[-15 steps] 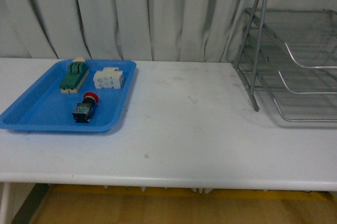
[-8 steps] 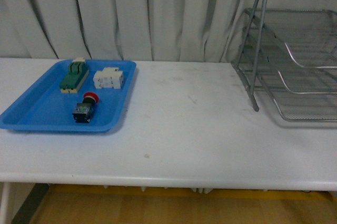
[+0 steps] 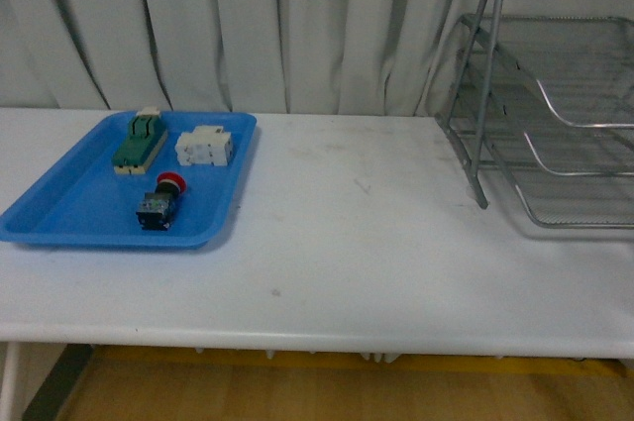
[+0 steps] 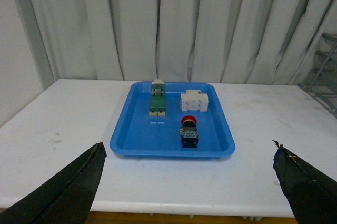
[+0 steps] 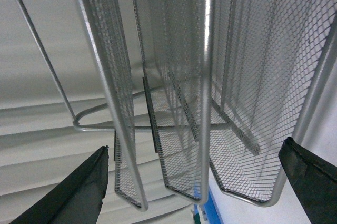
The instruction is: Place button on rack with both arms
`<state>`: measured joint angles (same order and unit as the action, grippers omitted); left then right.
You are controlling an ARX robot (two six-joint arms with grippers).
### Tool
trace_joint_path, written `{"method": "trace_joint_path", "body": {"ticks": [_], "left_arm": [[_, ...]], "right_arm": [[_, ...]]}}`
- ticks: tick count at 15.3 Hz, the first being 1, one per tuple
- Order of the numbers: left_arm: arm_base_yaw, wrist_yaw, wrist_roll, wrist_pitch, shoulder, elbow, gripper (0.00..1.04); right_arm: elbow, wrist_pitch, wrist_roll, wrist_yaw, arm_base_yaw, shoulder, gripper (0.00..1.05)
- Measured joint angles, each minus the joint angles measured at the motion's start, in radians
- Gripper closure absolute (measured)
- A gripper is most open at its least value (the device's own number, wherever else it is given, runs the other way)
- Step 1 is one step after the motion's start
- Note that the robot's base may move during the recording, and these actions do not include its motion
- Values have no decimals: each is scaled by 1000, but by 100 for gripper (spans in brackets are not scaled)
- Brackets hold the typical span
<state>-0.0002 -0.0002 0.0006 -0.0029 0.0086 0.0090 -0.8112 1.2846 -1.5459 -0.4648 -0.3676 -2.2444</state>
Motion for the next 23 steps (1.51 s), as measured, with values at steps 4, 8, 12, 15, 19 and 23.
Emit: {"method": "trace_joint_path", "body": {"ticks": [4,8,12,15,19,23], "left_arm": [[0,0,0,0,0,0,7],[0,0,0,0,0,0,7],[0,0,0,0,0,0,7],[0,0,0,0,0,0,7],[0,0,0,0,0,0,7],[0,0,0,0,0,0,7]], "right_arm": [[-82,3,50,-13,-2,-47,6],[-126,0,90,-24,-13,-78,6],[-155,2,116,-30,-13,-105,6],[-139,1,119,-44,-13,-111,6],[-140,2,130,-45,-13,-112,6],[-208,0,193,-46,-13,-154,7]]}}
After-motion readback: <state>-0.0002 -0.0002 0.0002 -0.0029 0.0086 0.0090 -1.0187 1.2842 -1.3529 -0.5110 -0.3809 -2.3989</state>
